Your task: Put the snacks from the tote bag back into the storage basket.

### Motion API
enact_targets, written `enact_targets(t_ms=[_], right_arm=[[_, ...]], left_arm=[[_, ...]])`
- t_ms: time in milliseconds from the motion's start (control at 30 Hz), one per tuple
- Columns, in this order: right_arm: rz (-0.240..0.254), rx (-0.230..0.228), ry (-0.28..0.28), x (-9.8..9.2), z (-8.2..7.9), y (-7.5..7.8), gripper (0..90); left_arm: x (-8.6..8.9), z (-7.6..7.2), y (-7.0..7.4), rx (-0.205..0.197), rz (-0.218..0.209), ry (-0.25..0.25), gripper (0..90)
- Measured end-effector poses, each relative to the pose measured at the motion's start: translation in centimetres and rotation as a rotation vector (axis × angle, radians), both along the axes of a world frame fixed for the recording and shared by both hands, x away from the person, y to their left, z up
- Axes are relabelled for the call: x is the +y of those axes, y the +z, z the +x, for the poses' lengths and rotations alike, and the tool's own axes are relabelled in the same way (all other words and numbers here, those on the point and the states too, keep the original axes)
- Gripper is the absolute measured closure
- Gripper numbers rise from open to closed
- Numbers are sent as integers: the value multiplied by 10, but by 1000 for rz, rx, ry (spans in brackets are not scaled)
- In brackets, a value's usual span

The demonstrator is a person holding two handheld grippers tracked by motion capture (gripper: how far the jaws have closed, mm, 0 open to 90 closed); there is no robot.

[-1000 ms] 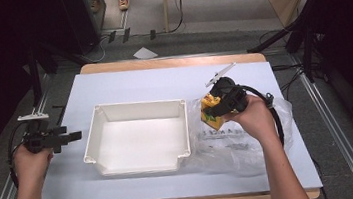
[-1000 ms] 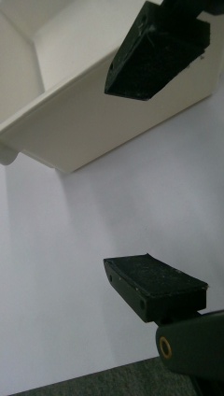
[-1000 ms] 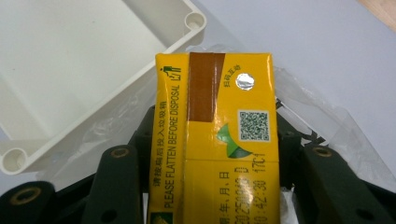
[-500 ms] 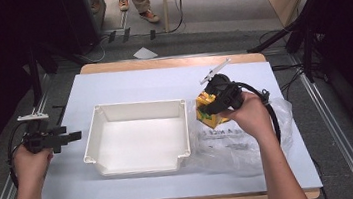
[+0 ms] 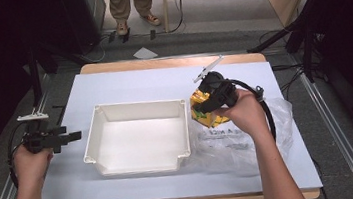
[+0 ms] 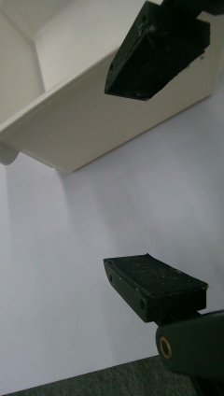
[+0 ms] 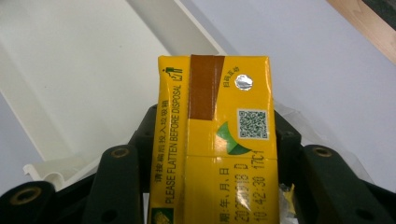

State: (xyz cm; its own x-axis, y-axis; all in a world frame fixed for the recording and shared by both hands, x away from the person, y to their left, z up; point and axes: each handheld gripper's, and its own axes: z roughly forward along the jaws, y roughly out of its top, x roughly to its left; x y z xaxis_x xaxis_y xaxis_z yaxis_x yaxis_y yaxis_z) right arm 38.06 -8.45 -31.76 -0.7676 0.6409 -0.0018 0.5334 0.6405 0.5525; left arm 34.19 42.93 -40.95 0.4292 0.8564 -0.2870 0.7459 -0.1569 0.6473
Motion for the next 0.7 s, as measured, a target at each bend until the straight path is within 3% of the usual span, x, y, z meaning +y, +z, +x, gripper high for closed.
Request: enact_targets(t_ms=[700], right_arm=[[13,-11,47,18,5,8,525]], left_arm=[[-1,0,-1,0,2,-1,151]])
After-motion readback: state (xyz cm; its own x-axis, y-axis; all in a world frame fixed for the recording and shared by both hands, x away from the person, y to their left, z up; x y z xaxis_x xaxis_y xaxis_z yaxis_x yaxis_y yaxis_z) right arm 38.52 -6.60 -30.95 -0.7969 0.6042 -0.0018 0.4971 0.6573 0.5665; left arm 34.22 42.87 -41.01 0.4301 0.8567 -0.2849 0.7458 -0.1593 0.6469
